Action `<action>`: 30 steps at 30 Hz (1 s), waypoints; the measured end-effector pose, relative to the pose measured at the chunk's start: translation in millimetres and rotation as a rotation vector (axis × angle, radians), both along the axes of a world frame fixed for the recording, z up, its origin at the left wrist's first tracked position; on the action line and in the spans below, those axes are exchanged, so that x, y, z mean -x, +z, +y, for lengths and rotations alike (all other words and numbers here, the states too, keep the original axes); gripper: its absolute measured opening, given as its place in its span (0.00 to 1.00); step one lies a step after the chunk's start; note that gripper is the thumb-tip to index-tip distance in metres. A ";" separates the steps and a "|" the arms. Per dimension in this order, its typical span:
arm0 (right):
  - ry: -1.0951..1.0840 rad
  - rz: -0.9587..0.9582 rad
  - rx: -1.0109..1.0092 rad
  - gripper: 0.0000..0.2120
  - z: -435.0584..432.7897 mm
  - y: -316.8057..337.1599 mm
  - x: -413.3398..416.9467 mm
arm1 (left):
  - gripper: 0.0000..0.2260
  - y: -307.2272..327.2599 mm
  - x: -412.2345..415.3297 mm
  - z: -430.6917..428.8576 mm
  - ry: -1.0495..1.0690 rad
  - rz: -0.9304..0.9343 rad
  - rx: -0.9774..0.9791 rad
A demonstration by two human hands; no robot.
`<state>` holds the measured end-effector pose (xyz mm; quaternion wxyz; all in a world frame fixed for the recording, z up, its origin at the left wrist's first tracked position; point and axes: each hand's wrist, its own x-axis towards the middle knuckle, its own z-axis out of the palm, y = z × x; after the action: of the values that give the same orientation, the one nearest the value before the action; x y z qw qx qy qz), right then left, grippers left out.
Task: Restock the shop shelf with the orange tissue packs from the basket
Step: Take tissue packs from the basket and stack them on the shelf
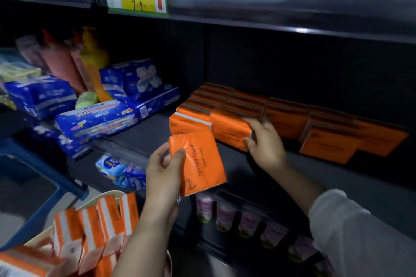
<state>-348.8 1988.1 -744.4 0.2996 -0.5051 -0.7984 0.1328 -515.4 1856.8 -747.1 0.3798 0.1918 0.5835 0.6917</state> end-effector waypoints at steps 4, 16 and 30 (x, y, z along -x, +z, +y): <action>-0.090 -0.199 0.010 0.24 0.6 -7.3 -0.4 | 0.13 0.8 1.6 -3.4 -0.070 0.056 0.024; -0.235 0.351 0.161 0.18 -45.6 4.5 -20.8 | 0.20 10.5 -21.5 -11.7 -0.102 0.031 0.038; -0.201 -0.116 0.111 0.22 -8.7 -6.6 0.0 | 0.16 16.6 -25.4 -8.5 0.011 -0.154 0.029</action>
<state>-348.9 1979.4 -751.1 0.2364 -0.6053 -0.7511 0.1165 -490.0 1848.3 -730.5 0.4226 0.1295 0.5634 0.6980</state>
